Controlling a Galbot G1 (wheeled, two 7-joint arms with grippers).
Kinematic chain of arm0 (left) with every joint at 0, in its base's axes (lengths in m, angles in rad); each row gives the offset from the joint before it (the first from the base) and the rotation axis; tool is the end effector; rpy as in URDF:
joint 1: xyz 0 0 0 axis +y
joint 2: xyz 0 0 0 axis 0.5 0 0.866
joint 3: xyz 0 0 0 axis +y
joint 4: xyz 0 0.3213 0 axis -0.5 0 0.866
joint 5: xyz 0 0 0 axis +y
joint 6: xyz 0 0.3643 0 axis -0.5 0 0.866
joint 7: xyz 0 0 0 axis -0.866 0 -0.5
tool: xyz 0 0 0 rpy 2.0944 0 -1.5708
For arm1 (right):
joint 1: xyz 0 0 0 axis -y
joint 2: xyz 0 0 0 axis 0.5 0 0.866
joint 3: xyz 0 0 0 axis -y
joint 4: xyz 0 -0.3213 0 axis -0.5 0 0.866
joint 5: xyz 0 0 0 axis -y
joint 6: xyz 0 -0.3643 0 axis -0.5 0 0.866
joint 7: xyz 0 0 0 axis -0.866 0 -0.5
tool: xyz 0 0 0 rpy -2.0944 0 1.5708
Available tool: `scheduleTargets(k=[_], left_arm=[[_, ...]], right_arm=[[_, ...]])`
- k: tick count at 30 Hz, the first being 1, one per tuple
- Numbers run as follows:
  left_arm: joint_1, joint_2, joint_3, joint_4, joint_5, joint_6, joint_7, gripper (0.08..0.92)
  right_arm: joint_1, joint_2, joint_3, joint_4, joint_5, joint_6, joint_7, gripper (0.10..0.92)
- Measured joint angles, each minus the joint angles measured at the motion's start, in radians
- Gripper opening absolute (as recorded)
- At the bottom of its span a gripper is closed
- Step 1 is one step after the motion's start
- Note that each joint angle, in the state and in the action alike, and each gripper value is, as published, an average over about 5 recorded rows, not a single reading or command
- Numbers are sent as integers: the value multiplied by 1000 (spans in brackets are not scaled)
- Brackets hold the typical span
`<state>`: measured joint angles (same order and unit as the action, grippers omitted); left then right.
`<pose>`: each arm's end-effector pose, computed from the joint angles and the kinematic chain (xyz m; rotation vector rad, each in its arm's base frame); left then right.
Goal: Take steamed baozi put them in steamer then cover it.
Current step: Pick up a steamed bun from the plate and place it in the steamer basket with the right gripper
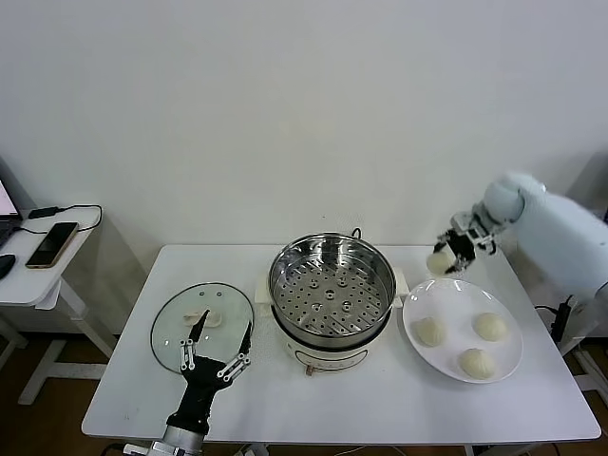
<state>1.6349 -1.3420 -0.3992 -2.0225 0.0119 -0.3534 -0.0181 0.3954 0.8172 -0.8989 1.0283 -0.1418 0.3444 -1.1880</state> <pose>0.1779 -0.0028 -0.3195 0.3337 2.9150 0.1553 0.5837 -0.1235 -0.0288 1.5242 -1.2004 1.9149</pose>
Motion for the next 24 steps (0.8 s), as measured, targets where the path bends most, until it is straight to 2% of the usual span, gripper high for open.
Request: scheduleTargets(k=[6, 12, 24], left_arm=[[7, 0, 5, -15, 0, 2, -1, 823], [15, 1, 1, -27, 0, 1, -3, 823], [27, 0, -10, -38, -1, -12, -10, 823]], right_arm=[[143, 27, -108, 145, 20, 98, 9, 636], [199, 93, -177, 228, 7, 165, 20, 636], [123, 229, -217, 243, -117, 233, 29, 643]])
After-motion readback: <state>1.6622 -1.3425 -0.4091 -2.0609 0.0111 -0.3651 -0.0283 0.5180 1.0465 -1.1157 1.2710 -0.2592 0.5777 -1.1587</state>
